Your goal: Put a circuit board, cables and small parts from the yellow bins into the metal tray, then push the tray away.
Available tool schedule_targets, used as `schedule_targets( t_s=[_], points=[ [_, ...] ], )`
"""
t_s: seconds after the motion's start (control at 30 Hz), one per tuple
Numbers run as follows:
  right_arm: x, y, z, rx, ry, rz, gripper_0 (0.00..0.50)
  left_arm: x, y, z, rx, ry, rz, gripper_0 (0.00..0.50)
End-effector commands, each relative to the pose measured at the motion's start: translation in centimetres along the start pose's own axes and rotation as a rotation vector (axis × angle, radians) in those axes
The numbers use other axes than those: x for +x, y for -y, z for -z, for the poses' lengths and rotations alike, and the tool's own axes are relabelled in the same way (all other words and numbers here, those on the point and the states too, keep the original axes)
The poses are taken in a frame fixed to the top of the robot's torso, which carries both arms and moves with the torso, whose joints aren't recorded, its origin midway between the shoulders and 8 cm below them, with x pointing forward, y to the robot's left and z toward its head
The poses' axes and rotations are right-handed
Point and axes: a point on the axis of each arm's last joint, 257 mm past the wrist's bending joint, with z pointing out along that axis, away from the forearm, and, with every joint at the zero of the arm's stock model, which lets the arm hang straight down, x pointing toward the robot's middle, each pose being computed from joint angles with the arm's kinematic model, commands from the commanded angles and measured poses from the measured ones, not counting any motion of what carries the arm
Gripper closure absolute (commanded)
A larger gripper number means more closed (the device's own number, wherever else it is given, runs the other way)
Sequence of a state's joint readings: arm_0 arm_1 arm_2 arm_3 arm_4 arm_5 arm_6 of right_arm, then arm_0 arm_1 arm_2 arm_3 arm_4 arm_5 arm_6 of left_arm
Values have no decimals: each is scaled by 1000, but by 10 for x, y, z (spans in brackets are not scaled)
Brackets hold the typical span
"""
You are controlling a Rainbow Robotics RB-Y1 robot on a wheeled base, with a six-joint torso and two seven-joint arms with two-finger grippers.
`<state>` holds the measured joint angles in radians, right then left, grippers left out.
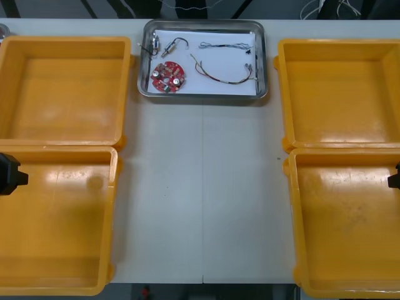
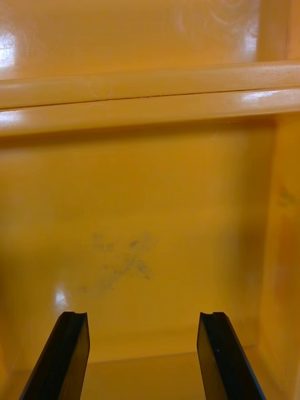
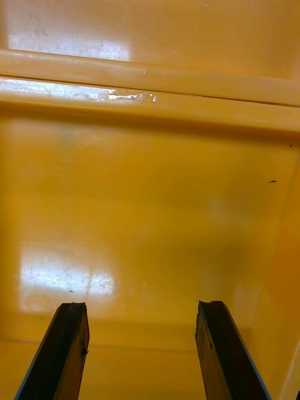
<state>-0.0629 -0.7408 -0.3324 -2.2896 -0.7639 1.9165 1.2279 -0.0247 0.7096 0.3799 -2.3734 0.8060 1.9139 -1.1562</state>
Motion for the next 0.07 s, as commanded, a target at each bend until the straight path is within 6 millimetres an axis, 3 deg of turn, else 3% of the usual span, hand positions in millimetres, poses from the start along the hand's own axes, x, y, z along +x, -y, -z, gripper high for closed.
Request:
schedule_targets(
  t_s=[0.03, 0.07],
  points=[
    [-5, 19, 9, 45, 21, -48, 0, -6, -11, 13, -39, 25, -121, 0],
    [-5, 19, 9, 45, 21, -48, 0, -6, -11, 13, -39, 25, -121, 0]
  ],
)
